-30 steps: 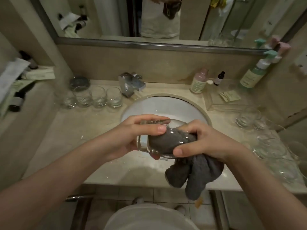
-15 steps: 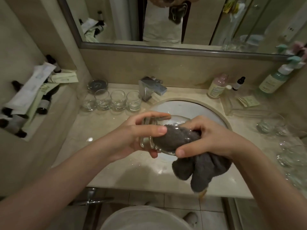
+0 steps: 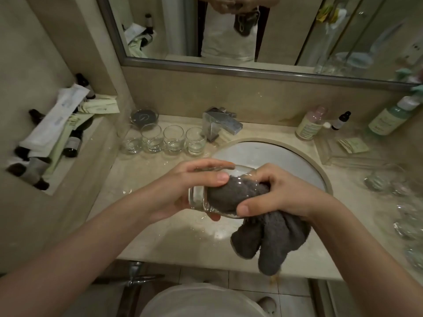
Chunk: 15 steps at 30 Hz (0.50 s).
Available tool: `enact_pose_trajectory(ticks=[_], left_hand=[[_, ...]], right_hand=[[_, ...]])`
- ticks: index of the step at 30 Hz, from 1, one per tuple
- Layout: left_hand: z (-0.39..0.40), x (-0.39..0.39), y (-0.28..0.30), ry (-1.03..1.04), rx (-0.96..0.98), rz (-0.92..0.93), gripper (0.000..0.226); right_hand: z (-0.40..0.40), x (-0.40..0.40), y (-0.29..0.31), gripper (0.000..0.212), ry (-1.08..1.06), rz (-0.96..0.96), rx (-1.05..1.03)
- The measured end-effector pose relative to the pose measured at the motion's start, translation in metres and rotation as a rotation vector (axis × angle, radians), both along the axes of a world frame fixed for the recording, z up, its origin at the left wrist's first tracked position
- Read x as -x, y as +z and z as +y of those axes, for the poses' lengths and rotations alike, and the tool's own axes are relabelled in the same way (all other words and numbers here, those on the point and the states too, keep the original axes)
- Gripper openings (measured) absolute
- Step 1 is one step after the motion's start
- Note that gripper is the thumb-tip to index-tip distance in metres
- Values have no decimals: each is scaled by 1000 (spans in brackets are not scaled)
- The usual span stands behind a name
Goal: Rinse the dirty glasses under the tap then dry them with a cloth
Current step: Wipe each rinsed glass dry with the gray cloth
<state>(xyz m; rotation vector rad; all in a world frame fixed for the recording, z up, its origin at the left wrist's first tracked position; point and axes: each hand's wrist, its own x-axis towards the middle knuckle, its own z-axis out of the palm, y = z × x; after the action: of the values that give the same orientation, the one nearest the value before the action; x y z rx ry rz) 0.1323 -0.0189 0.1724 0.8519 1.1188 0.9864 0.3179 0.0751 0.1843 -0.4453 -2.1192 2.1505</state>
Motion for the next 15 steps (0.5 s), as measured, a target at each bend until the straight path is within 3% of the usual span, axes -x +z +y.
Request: enact_pose_trajectory(ticks=[2, 4, 6, 10, 15], left_hand=[[-3, 7, 2, -48, -95, 63, 56], [-6, 15, 7, -119, -289, 333, 70], [-6, 18, 7, -120, -397, 550, 70], [-5, 18, 2, -3, -296, 216, 60], [-8, 18, -9, 14, -67, -35, 54]], right_hand=[[3, 2, -5, 5, -12, 14, 47], [5, 3, -10, 4, -50, 23, 130], [7, 5, -14, 16, -55, 23, 201], [5, 11, -10, 39, 10, 35, 234], [3, 13, -4, 31, 31, -48, 73]])
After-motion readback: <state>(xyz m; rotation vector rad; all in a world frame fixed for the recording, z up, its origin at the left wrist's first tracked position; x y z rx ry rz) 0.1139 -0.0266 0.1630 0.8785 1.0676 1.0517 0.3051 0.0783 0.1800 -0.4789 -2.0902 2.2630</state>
